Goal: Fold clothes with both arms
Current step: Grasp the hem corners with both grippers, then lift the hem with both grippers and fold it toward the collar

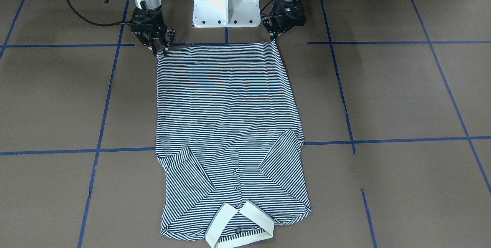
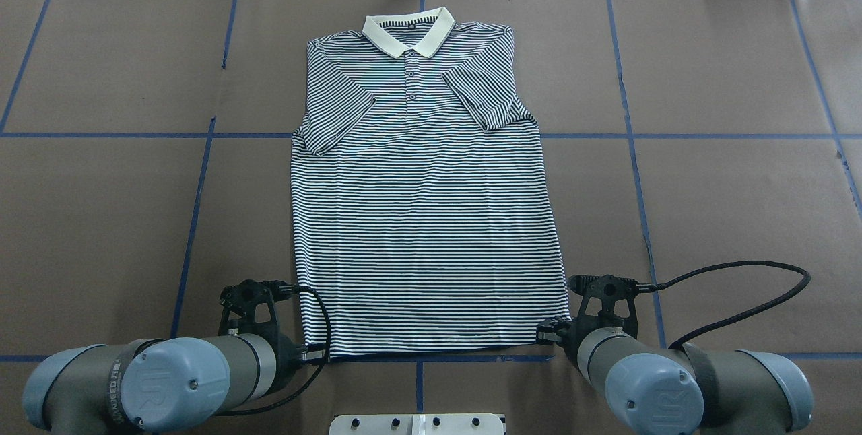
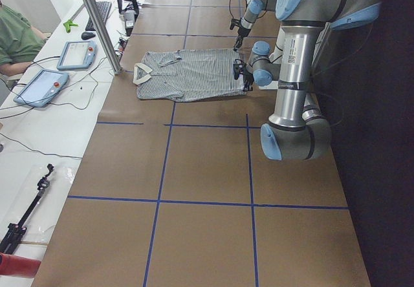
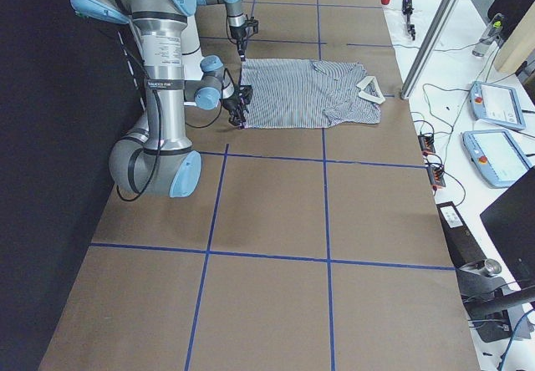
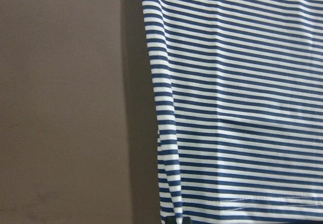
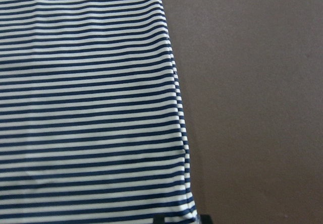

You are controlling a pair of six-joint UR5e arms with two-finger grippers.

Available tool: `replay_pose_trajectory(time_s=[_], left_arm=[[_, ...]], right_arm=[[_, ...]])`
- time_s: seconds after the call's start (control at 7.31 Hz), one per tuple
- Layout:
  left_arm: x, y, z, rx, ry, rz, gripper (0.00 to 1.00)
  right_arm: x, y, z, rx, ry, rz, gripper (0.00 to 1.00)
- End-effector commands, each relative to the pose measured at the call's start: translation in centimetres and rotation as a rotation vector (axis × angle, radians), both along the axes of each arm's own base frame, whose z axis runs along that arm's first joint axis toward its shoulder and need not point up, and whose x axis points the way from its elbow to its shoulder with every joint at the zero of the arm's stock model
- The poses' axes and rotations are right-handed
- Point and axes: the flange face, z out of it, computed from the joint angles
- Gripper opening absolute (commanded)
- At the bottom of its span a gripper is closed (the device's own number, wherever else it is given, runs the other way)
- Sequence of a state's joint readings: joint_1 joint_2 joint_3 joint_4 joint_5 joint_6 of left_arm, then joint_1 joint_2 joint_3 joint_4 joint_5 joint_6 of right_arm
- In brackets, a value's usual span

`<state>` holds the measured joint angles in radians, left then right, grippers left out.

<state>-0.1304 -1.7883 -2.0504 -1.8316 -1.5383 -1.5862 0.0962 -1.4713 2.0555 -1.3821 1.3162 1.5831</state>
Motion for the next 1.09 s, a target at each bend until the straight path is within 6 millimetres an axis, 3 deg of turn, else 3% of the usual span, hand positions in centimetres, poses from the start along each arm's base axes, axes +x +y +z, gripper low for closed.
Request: replay_pose_trajectory(time_s=[0.0, 0.41, 0.55, 0.68, 0.96], left_arm=[[0.0, 0.0, 0.0, 0.002, 0.001, -0.002, 0.0], [-0.7, 0.0, -0.8, 0.005, 0.016, -0.003, 0.0], [-3.9, 0.0, -3.4, 0.054, 0.049, 0.047, 0.0], [-7.3, 1.1, -6.7, 0.047, 0.05, 0.12, 0.0], [-16.3, 2.7, -12.8, 0.017, 0.056, 0.181, 0.0]], right_arm=[[0.0, 0.0, -0.2, 0.002, -0.005, 0.002, 0.0], [1.1, -0.2, -1.5, 0.006, -0.031, 0.004, 0.0], [3.2, 0.2, -2.9, -0.003, -0.04, -0.027, 0.0], [5.6, 0.7, -5.9, -0.027, -0.058, -0.055, 0.0], [14.4, 3.2, -13.8, -0.081, -0.085, -0.135, 0.0]])
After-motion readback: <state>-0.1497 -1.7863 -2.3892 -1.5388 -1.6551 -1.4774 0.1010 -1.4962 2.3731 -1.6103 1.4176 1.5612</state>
